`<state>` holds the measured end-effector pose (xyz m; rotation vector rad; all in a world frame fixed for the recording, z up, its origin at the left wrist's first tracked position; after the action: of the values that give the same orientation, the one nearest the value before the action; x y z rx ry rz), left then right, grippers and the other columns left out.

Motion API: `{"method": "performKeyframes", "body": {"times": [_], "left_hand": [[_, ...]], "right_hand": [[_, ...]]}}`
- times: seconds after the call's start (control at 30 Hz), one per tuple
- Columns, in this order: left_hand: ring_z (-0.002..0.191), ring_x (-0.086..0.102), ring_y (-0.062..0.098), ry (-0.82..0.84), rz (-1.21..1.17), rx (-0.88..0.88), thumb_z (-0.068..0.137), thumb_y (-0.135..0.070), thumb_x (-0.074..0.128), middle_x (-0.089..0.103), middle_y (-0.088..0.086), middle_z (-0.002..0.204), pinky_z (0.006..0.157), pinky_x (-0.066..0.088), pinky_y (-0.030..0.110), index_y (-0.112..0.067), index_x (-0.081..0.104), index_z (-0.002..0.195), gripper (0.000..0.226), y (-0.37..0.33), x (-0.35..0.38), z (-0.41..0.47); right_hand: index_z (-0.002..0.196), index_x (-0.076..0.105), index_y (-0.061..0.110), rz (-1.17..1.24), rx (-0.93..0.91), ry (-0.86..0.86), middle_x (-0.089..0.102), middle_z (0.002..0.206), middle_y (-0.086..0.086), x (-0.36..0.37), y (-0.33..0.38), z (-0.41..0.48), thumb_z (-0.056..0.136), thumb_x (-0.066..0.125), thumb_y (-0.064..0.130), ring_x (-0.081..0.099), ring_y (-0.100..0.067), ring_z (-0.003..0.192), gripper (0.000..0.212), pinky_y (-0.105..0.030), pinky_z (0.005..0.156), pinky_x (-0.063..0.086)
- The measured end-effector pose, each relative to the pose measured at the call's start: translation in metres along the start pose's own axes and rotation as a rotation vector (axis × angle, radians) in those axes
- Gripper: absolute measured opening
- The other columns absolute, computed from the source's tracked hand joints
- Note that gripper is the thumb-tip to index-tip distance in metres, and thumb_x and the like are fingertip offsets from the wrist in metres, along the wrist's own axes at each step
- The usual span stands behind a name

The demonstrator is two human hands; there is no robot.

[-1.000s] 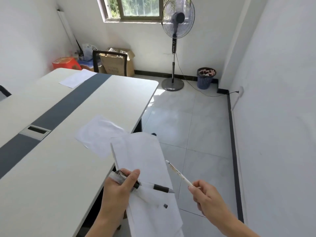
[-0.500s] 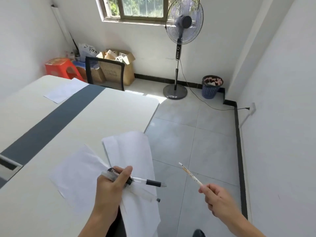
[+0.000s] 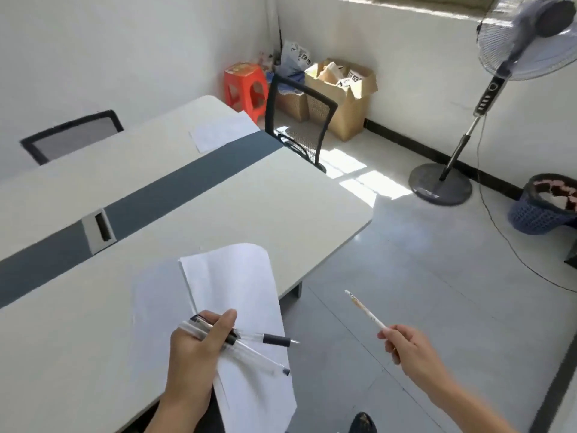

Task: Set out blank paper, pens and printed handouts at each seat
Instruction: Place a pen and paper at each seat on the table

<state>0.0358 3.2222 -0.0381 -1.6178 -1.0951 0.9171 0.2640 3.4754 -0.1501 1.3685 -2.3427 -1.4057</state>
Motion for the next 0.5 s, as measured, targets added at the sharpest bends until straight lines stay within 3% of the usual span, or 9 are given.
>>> {"method": "performKeyframes", "body": {"times": [0.17,0.3,0.43,0.5], "left_hand": [[0.055,0.052,0.022,-0.267,-0.022,-0.052,0.083,-0.009,0.070,0.056,0.002,0.048,0.061,0.040,0.033,-0.001,0.053,0.058,0.030,0.008,-0.030,-0.004],[0.063,0.055,0.026,-0.459,-0.066,-0.126,0.081,-0.011,0.073,0.059,0.006,0.050,0.069,0.042,0.037,-0.006,0.057,0.055,0.031,0.029,-0.061,0.006],[0.062,0.054,0.025,-0.529,-0.134,-0.143,0.082,-0.010,0.071,0.059,0.001,0.048,0.068,0.042,0.035,-0.013,0.057,0.051,0.034,0.031,-0.073,0.027],[0.061,0.055,0.026,-0.533,-0.129,-0.121,0.083,-0.009,0.070,0.061,0.002,0.047,0.065,0.042,0.034,-0.002,0.058,0.058,0.029,0.028,-0.073,0.042]], "right_hand": [[0.075,0.064,0.013,-0.347,-0.161,0.118,0.041,0.054,0.005,0.029,0.072,0.082,0.094,0.058,0.031,0.038,-0.016,0.052,0.027,-0.029,0.054,0.028],[0.081,0.066,0.021,-0.543,-0.244,0.182,0.049,0.059,0.004,0.076,0.126,0.135,0.094,0.057,0.034,0.044,-0.017,0.056,0.021,-0.028,0.054,0.030],[0.090,0.068,0.028,-0.613,-0.293,0.189,0.058,0.068,0.007,0.122,0.178,0.169,0.092,0.058,0.035,0.053,-0.015,0.063,0.013,-0.026,0.054,0.036],[0.092,0.070,0.025,-0.628,-0.323,0.198,0.058,0.069,0.008,0.144,0.200,0.184,0.091,0.060,0.034,0.054,-0.017,0.066,0.014,-0.027,0.055,0.037]]}}
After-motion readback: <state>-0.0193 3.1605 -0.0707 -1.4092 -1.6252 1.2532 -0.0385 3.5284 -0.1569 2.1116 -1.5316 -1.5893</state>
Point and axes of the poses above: each hand's wrist, its own z-axis towards the middle knuckle, its own x-axis out of the palm, y = z × x, the point moved 5 cm from there along z, towards the middle knuckle
